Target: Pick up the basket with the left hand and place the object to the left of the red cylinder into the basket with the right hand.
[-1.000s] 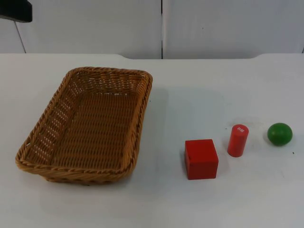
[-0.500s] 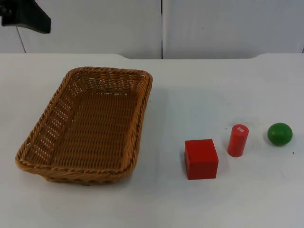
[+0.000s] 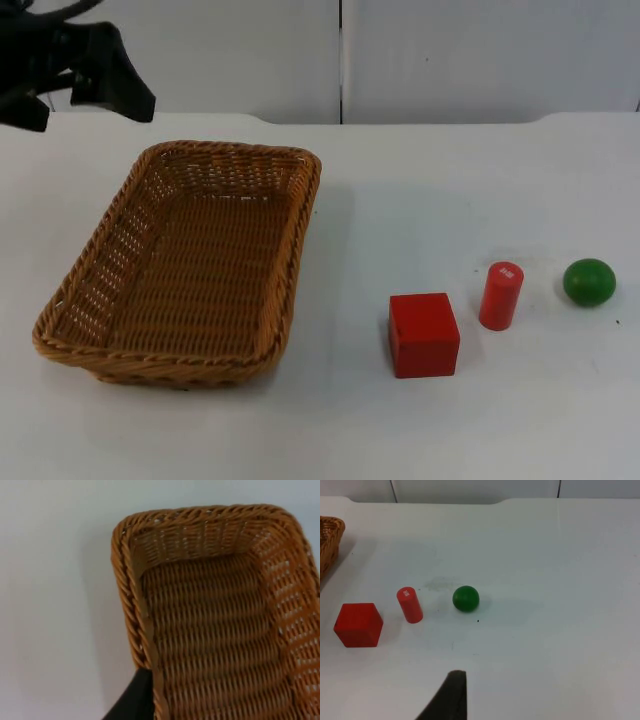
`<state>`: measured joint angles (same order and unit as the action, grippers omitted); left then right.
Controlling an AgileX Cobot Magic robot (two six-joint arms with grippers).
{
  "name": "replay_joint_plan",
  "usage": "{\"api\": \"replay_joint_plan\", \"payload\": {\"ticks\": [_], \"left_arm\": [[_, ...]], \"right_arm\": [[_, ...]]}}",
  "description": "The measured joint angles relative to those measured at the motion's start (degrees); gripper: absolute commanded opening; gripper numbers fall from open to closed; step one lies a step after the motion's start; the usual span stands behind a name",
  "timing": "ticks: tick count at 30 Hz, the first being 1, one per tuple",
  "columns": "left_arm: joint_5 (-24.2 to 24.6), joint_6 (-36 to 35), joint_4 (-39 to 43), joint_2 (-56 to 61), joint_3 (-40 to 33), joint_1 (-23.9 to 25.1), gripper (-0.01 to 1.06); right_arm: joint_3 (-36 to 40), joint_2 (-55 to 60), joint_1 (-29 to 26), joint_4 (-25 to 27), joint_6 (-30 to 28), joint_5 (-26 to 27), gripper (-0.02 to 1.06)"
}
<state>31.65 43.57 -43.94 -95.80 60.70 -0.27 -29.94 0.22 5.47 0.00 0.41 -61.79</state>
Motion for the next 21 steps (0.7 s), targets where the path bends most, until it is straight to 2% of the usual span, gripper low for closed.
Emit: {"api": "replay_joint_plan", "payload": {"ticks": [3, 10, 16, 21], "left_arm": [[-0.53, -1.86, 1.59, -2.02, 1.43, 0.0, 1.05], [-0.67, -10.79, 11.38, -9.14, 7.53, -0.05, 1.05], [3.73, -13.12, 14.73, -13.81, 10.42, -0.05, 1.05], [5.13, -14.03, 15.32, -16.8, 11.94, -0.05, 1.05]], "right_arm": [[0.0, 0.0, 0.0, 0.0, 0.0, 0.0, 1.05], [0.0, 0.0, 0.0, 0.0, 0.0, 0.0, 1.05], [0.0, 0.0, 0.0, 0.0, 0.0, 0.0, 1.05], [0.0, 0.0, 0.0, 0.0, 0.0, 0.0, 1.05]]}}
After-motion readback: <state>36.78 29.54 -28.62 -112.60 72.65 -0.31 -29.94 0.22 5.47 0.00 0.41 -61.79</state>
